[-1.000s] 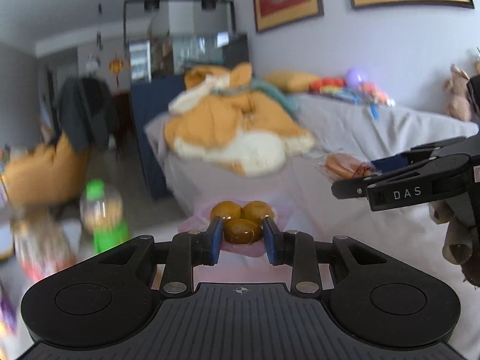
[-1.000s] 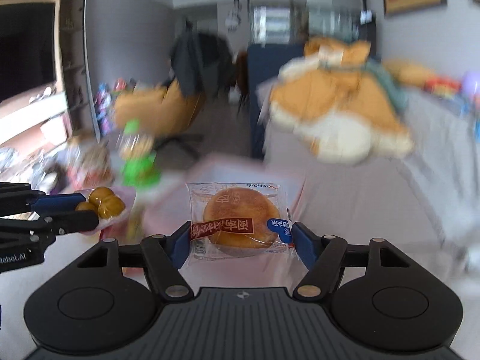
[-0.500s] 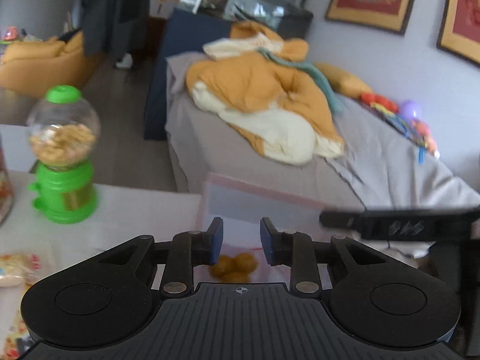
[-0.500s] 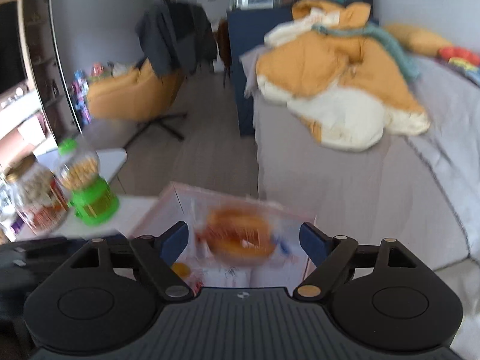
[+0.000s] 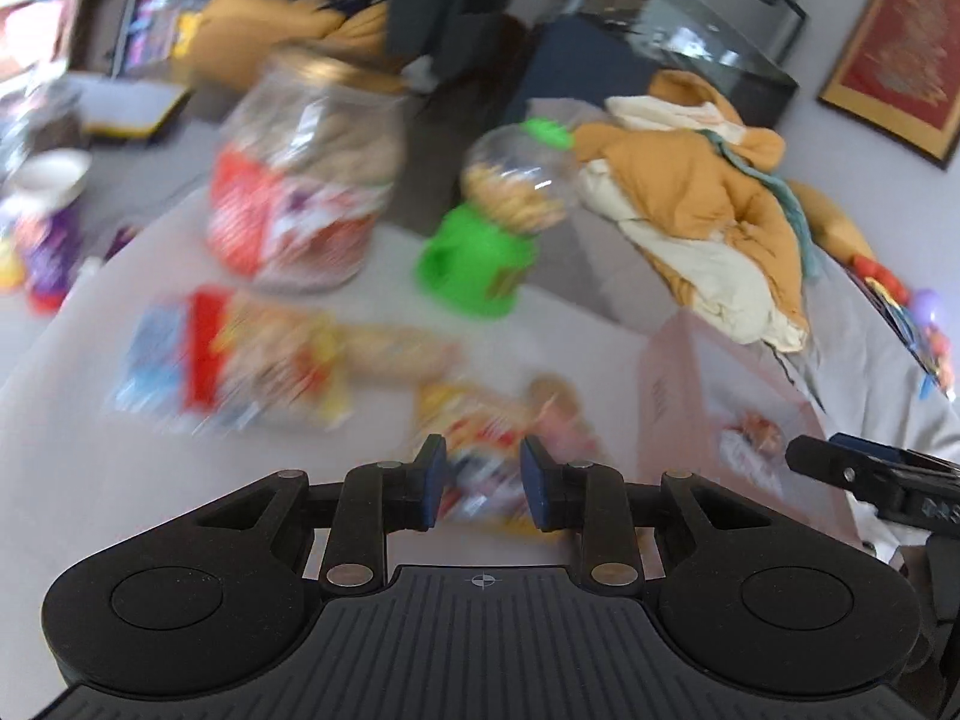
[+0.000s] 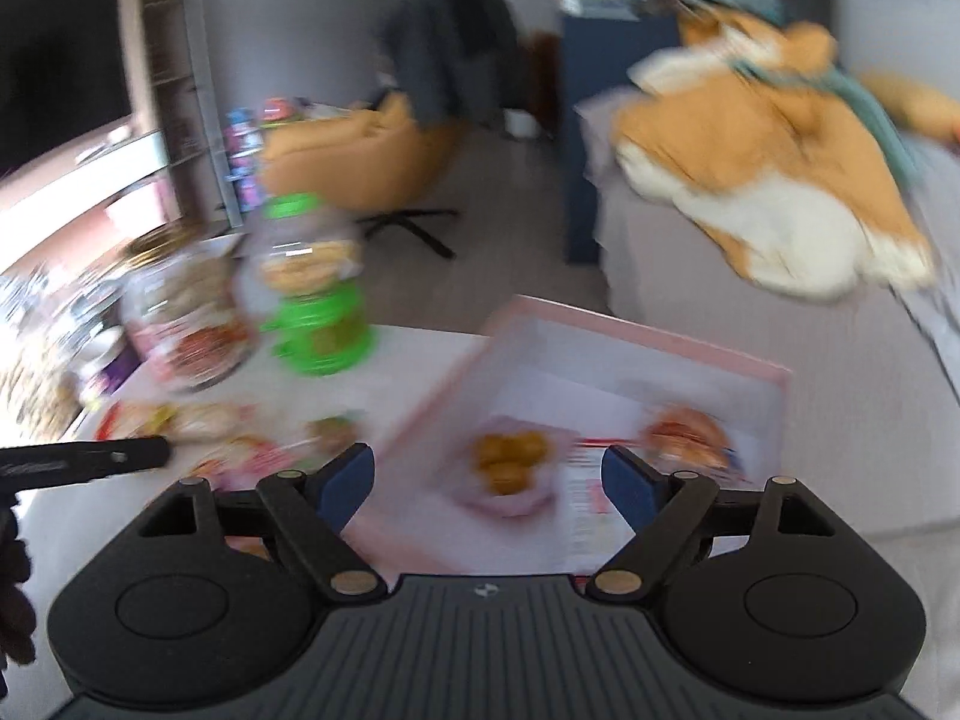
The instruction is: Organize snacks
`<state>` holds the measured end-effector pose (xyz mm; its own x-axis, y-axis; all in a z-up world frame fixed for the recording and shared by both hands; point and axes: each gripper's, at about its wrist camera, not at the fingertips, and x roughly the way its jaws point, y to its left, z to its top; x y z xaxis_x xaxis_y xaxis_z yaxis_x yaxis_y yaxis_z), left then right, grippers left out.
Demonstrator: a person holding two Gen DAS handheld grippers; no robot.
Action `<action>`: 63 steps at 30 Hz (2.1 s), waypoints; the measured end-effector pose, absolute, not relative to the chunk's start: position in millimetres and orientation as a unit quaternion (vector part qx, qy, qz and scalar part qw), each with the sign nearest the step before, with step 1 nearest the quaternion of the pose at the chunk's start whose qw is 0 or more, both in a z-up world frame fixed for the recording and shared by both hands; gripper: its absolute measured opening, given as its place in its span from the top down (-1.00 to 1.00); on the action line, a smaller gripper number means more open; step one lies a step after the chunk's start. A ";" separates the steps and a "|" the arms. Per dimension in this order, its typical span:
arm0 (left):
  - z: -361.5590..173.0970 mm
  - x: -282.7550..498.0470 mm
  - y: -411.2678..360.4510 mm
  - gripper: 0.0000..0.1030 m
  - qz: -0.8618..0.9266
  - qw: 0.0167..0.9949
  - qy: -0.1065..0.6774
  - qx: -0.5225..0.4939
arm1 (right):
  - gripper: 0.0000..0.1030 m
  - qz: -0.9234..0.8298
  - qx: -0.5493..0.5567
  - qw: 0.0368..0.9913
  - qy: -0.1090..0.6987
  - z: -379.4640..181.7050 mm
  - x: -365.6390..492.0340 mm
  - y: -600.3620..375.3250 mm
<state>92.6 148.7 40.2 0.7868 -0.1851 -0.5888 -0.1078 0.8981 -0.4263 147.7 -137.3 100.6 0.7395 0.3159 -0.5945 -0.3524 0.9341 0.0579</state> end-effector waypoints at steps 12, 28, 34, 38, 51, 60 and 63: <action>22.4 42.1 190.2 0.40 0.001 0.908 0.325 -0.263 | -0.78 0.223 -0.065 0.890 0.393 29.9 147.4 -45.5; 27.2 42.6 174.1 0.40 -0.010 0.919 0.316 -0.235 | -0.48 0.351 -0.081 0.844 0.398 22.0 85.3 -20.2; 53.0 73.5 162.0 0.40 -0.042 0.940 0.296 -0.165 | -0.58 0.373 -0.114 0.836 0.386 22.2 71.6 -14.5; 60.9 121.8 146.6 0.40 -0.067 0.947 0.296 -0.104 | -0.60 0.345 -0.105 0.848 0.388 19.2 72.6 -28.1; 16.4 124.7 104.9 0.41 -0.099 0.937 0.336 -0.007 | -0.68 0.229 -0.024 0.894 0.385 17.3 90.7 -114.6; 22.2 58.0 129.3 0.40 -0.080 0.940 0.331 -0.032 | -0.71 0.216 -0.035 0.893 0.394 18.5 135.0 -64.2; 25.7 51.1 146.5 0.37 -0.040 0.941 0.335 -0.032 | -0.71 0.231 -0.048 0.889 0.392 18.6 135.0 -45.7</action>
<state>51.1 146.5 25.7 0.7722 -0.0975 -0.6279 0.0540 0.9946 -0.0881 135.0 -45.7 18.6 0.5869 0.3727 -0.7188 -0.4477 0.8891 0.0954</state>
